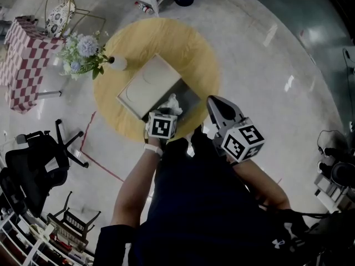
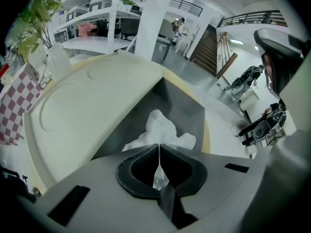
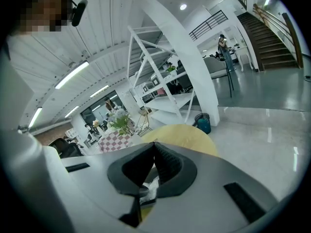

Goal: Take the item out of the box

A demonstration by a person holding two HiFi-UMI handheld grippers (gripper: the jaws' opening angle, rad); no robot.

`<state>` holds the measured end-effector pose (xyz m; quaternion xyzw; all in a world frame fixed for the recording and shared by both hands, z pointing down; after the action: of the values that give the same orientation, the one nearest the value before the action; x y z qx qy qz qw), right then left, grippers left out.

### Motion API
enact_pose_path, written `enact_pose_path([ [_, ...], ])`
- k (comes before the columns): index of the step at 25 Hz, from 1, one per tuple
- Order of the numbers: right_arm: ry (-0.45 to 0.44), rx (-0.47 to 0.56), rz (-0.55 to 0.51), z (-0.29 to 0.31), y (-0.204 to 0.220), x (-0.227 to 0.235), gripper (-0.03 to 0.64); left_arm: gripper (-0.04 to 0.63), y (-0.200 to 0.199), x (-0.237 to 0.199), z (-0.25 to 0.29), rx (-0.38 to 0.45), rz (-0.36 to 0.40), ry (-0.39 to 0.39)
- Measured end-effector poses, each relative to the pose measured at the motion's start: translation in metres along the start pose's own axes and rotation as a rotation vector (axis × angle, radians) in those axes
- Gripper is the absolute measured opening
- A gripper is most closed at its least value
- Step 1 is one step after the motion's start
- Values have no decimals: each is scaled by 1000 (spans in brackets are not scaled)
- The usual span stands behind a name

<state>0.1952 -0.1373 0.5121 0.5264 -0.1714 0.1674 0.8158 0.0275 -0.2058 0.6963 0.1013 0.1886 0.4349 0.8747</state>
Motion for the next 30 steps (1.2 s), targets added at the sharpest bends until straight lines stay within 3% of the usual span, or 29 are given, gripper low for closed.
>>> enact_pose_path([
  [16, -43, 2, -34, -16, 3, -16, 12, 21, -7, 15, -35, 173, -13, 20],
  [30, -82, 40, -76, -24, -2, -34, 12, 21, -11, 28, -107, 391, -39, 25],
])
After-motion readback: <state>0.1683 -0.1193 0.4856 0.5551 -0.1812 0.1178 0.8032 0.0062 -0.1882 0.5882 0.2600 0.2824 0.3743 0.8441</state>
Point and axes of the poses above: the fingertips, and each gripper's own axes: z forward along the fingers, x to its right, y out of its underside, the point moved 5 cm from there along -z, backward along the fingers, and after that the axes turned 2 degrees about x, right-handed, at the moved point
